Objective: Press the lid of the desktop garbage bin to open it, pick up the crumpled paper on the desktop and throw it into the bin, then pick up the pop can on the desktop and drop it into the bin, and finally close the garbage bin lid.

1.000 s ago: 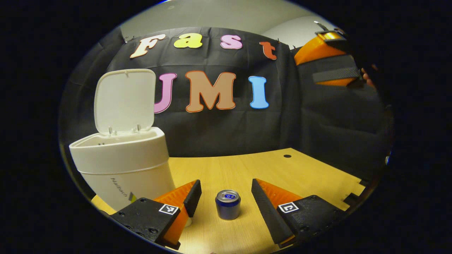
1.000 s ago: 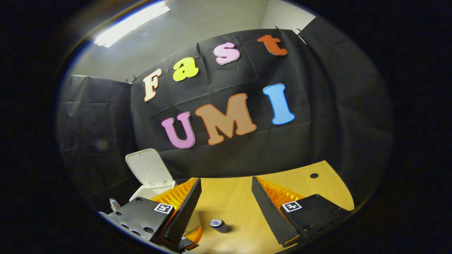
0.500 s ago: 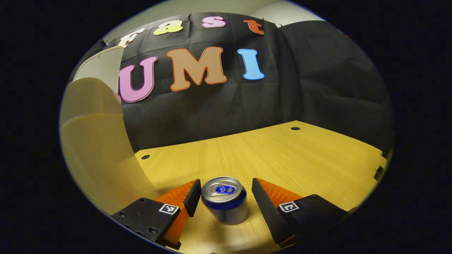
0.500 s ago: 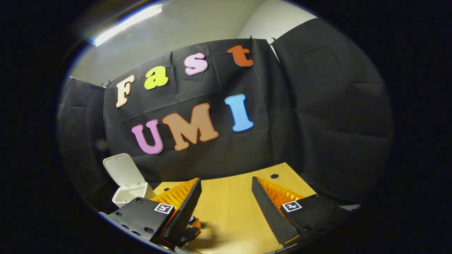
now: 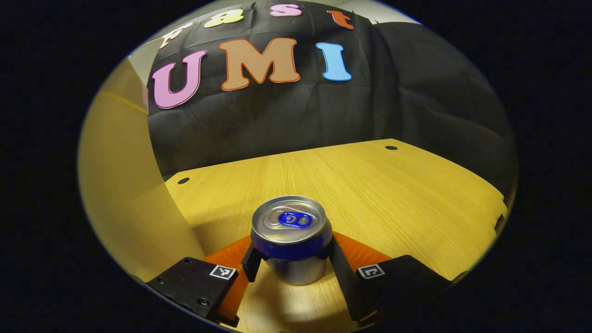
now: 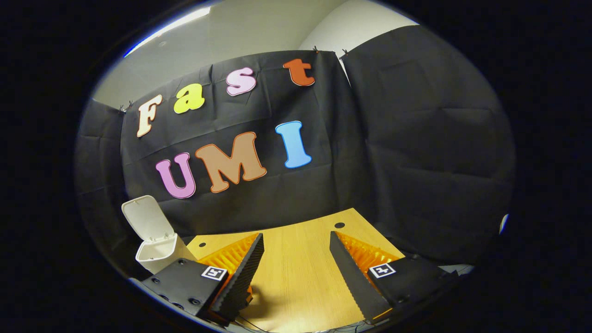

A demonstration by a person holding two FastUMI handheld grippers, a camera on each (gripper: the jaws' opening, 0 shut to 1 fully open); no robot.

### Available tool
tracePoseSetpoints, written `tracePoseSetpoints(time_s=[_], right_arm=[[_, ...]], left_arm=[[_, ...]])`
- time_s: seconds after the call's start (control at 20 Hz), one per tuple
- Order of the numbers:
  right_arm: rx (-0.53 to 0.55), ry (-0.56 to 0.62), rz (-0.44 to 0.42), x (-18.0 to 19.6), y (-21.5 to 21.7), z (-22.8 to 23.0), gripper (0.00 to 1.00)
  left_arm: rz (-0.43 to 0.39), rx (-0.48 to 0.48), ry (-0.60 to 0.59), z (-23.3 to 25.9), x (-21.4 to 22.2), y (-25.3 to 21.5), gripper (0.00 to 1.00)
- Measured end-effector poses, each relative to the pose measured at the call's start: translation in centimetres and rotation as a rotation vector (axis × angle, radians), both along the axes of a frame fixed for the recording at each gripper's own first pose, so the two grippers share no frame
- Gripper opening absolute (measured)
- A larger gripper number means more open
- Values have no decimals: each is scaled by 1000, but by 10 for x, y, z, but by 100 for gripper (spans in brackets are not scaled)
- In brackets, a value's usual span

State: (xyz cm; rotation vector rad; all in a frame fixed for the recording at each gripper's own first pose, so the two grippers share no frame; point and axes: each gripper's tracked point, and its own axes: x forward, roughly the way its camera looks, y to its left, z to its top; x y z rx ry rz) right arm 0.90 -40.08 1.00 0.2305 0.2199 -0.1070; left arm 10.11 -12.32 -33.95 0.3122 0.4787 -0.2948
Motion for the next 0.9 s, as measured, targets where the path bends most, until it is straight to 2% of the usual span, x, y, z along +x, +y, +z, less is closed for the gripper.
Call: tracePoseSetpoints(time_s=[0.1, 0.35, 0.6, 0.75, 0.9], right_arm=[[1, 7, -12, -6, -5, -4, 95], [-5, 14, -10, -19, -10, -20, 96], [-21, 41, 69, -16, 5, -50, 95], [16, 50, 150, -8, 30, -64, 95], [30, 52, 227, 2, 48, -73, 95]], left_arm=[[-29, -1, -13, 15, -3, -9, 78], [-86, -115, -81, 100, -3, -36, 78], [-121, -267, -147, 227, -9, -51, 77], [-74, -306, -225, 293, -5, -28, 77], [17, -303, -295, 335, 0, 25, 77]])
